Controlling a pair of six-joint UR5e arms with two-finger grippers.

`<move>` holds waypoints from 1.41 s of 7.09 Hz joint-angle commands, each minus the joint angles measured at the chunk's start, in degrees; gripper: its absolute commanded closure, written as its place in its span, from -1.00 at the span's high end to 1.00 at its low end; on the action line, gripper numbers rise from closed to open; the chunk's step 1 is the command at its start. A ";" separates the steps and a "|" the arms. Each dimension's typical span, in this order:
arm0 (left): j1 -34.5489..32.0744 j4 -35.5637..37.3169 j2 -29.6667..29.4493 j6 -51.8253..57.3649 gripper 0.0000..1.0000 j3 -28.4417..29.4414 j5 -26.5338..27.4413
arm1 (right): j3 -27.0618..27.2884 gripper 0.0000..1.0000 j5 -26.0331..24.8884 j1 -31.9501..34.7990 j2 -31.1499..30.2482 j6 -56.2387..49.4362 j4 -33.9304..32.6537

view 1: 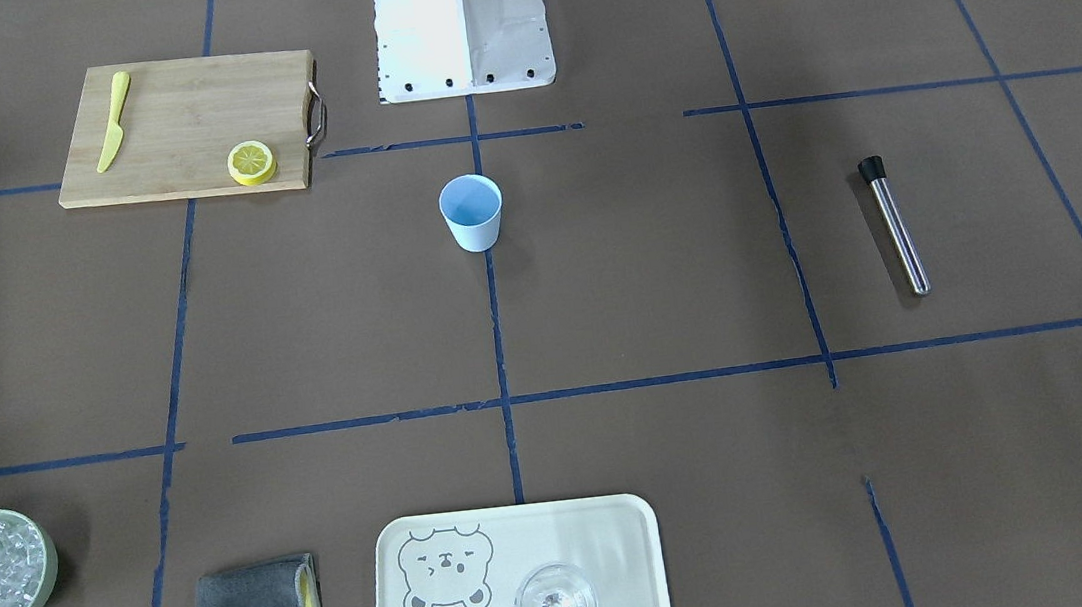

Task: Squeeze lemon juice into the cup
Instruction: 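Move the right gripper toward the lemon slice on the wooden board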

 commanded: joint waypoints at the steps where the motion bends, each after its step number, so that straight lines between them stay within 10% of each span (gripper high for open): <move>1: -0.07 0.00 0.53 0.01 1.00 -1.61 0.10 | 4.81 1.00 -0.54 -8.15 -0.22 15.03 4.72; 6: -0.33 0.17 0.71 -0.08 1.00 -4.59 0.37 | 22.31 1.00 -13.53 -31.61 -6.37 52.16 7.74; 10: -0.42 0.09 0.62 -0.08 1.00 -6.36 0.54 | 26.20 1.00 -29.26 -54.65 -6.02 72.60 9.31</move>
